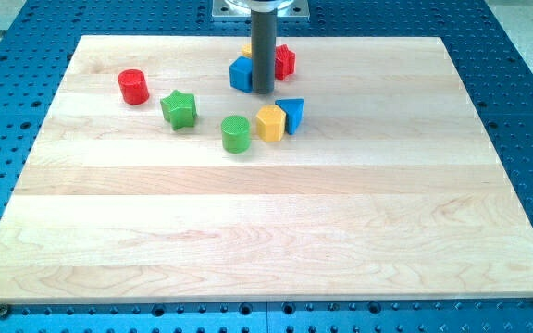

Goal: Keep red circle and green star in a horizontal line

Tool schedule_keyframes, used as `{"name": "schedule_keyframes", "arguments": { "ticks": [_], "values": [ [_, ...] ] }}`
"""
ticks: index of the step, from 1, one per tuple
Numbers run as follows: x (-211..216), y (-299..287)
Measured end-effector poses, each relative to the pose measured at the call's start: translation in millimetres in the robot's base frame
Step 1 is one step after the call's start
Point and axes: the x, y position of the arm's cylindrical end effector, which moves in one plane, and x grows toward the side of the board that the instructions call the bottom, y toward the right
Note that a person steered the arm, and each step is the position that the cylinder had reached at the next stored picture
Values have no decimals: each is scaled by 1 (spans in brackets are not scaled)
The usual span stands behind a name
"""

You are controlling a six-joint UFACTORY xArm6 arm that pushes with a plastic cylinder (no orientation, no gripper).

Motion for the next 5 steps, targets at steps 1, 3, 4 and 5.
{"name": "schedule_keyframes", "arguments": {
  "ticks": [1,3,4,5],
  "values": [
    [36,-51],
    [13,-38],
    [19,-76],
    [19,-138]
  ]
}}
